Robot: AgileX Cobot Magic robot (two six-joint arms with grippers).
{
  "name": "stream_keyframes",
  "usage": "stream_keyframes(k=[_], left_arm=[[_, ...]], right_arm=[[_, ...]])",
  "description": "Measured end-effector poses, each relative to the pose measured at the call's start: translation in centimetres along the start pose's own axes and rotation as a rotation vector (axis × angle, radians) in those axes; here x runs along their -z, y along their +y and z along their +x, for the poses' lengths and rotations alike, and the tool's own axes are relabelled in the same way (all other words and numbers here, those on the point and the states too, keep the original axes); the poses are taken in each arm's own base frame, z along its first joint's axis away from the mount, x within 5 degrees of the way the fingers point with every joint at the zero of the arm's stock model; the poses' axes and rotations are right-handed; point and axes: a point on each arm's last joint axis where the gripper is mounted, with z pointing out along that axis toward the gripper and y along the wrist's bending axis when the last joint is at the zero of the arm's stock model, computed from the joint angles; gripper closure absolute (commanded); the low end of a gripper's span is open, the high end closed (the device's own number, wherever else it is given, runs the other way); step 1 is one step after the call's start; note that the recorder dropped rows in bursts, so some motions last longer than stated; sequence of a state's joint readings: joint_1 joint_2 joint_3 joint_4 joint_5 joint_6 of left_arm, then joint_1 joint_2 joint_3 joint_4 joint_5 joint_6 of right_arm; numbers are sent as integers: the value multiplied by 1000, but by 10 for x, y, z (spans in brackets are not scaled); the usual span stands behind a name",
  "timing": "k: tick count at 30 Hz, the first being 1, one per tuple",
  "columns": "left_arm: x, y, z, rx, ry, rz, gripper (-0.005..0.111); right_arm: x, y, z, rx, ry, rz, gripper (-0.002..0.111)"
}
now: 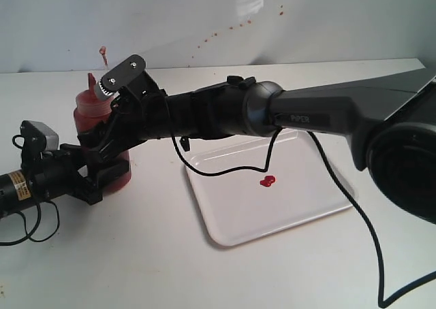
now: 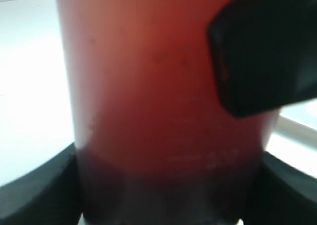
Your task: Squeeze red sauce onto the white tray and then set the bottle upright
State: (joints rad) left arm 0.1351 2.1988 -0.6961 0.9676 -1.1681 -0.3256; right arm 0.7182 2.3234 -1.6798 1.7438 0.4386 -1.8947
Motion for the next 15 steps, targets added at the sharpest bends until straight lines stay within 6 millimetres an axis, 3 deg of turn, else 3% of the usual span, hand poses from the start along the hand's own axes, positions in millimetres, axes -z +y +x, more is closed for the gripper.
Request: stream_keyframes(k=[6, 9, 12, 15], left_arm=[[0, 0, 0, 0, 0, 0, 104], [0, 0, 0, 1, 1, -2, 97], [0, 0, 0, 1, 1, -2, 75], [0, 0, 0, 1, 1, -2, 41]], right_arm=[[0, 1, 0, 15, 1, 0, 108], [0, 1, 0, 27, 0, 0, 108], [0, 1, 0, 44, -1, -3, 108], [0, 2, 0, 47, -3, -7, 108]])
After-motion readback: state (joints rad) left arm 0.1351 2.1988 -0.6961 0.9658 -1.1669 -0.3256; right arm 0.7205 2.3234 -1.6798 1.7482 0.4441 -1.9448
